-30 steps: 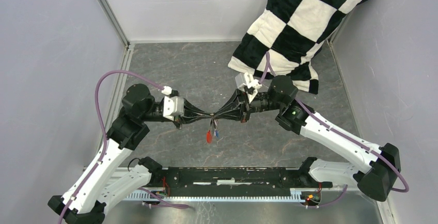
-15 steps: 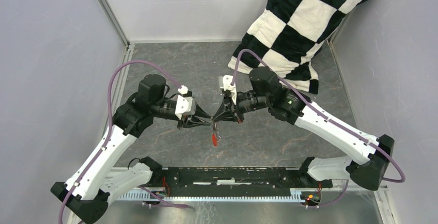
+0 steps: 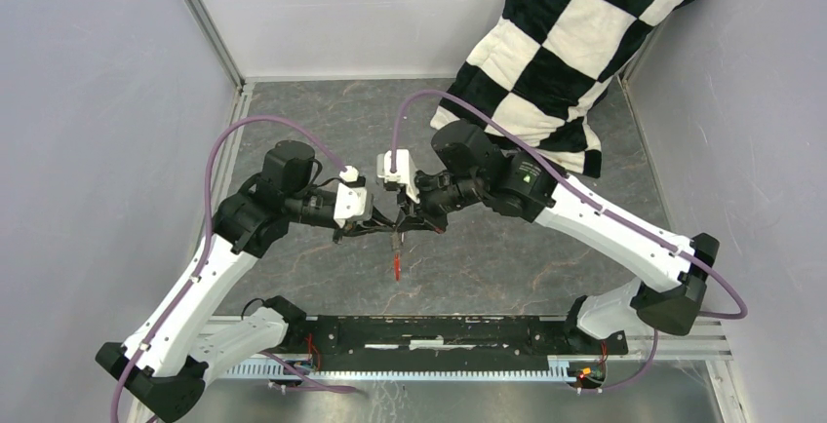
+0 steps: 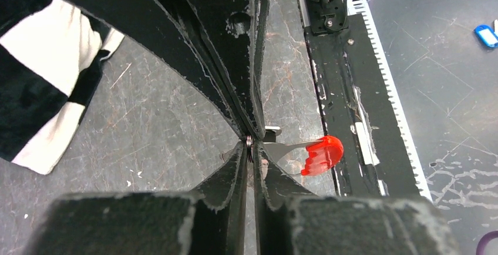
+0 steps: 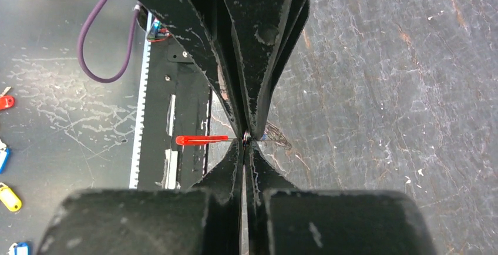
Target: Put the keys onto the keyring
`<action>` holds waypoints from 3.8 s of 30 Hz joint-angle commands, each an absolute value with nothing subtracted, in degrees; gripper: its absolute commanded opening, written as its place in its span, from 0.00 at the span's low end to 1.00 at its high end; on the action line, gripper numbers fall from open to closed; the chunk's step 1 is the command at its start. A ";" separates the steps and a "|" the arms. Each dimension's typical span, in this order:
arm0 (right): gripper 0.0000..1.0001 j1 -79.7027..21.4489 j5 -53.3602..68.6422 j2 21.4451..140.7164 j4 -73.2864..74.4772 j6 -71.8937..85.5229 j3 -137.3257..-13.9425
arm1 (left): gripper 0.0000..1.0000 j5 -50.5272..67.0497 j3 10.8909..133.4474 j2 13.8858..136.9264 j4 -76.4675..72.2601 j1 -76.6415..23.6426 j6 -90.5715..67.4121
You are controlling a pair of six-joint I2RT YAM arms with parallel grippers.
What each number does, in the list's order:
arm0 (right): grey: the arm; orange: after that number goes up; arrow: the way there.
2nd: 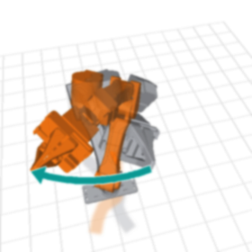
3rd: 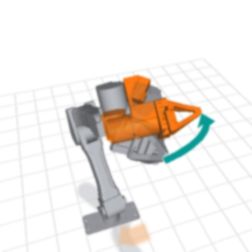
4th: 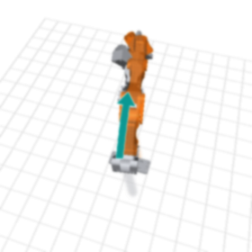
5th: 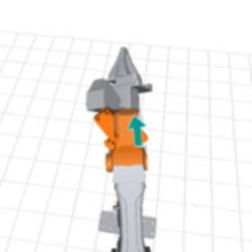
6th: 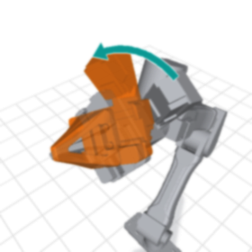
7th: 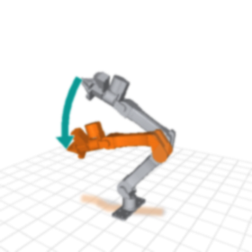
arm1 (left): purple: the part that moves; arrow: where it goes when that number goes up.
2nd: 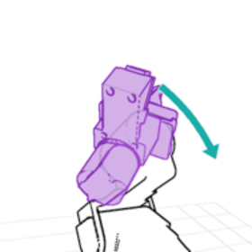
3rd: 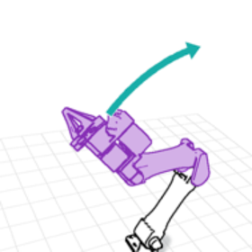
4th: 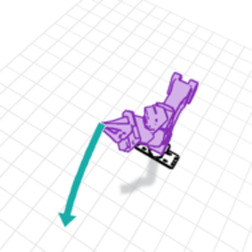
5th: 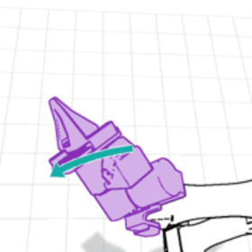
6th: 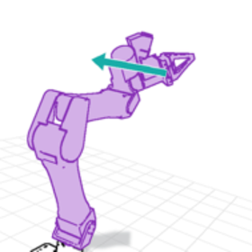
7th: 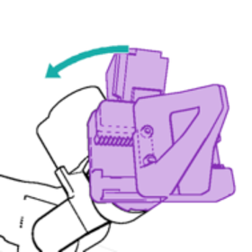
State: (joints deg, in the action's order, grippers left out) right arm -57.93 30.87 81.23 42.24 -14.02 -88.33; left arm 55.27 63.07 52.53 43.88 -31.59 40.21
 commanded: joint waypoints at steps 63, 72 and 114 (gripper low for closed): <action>0.34 -49.61 30.50 64.89 -4.13 22.17 -63.74 | 0.02 40.82 52.69 41.41 6.69 -32.35 14.89; 0.15 -49.61 30.32 64.80 -3.04 22.19 -63.39 | 0.02 41.34 52.72 40.93 6.70 -32.34 15.79; 0.37 -48.99 27.76 58.61 7.54 9.83 -65.48 | 0.02 50.14 53.50 41.01 3.31 -32.35 11.00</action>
State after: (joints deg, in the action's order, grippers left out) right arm -49.45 29.19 62.13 5.43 16.67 -59.59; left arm 45.69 52.10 41.21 6.31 -32.03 12.86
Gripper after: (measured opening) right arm 0.345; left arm 0.032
